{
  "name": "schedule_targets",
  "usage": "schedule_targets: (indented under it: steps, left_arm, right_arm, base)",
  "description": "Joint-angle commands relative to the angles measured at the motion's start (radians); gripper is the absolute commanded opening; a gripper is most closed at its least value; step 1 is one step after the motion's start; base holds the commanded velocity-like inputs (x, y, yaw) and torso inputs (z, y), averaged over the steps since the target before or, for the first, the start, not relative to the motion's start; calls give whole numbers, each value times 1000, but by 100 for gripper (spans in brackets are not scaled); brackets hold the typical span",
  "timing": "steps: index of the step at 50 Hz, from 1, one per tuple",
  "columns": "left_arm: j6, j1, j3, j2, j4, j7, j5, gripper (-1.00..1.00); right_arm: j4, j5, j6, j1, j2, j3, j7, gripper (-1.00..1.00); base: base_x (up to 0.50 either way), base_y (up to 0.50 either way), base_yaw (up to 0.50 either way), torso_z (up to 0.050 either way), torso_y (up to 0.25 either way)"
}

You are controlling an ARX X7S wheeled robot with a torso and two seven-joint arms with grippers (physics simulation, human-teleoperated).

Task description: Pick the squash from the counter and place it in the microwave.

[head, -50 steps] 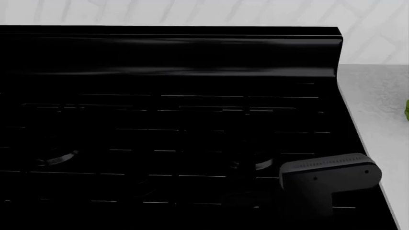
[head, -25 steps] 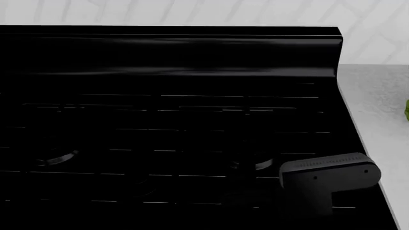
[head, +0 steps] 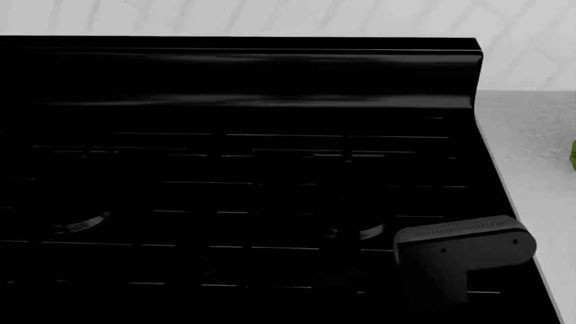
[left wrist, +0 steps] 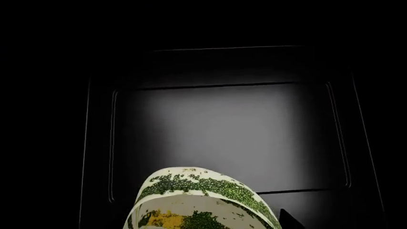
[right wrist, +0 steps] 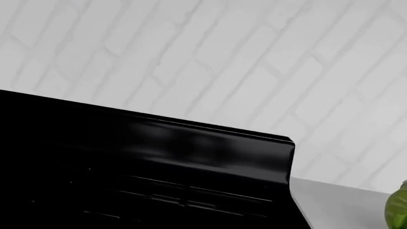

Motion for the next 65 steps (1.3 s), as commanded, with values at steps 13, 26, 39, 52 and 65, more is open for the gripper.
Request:
schedule_targets:
  steps: [13, 26, 39, 52, 65]
  left_arm:
    - [18, -22, -36, 21, -30, -3, 1, 100]
    - [18, -17, -40, 21, -30, -3, 1, 100]
    - [58, -35, -44, 24, -30, 23, 0, 100]
    - [135, -33, -24, 30, -30, 84, 3, 100]
    - [281, -34, 1, 29, -30, 117, 8, 100]
  right_arm:
    - [2, -5, -4, 4, -14, 29, -23, 100]
    - [6, -2, -7, 4, -10, 31, -23, 100]
    - [3, 1, -9, 3, -9, 29, -21, 100]
    - [3, 3, -12, -1, -8, 25, -19, 100]
    - [7, 6, -13, 2, -6, 24, -19, 100]
  base:
    - [0, 0, 0, 0, 0]
    - [0, 0, 0, 0, 0]
    - [0, 0, 0, 0, 0]
    - [0, 0, 0, 0, 0]
    - [0, 0, 0, 0, 0]
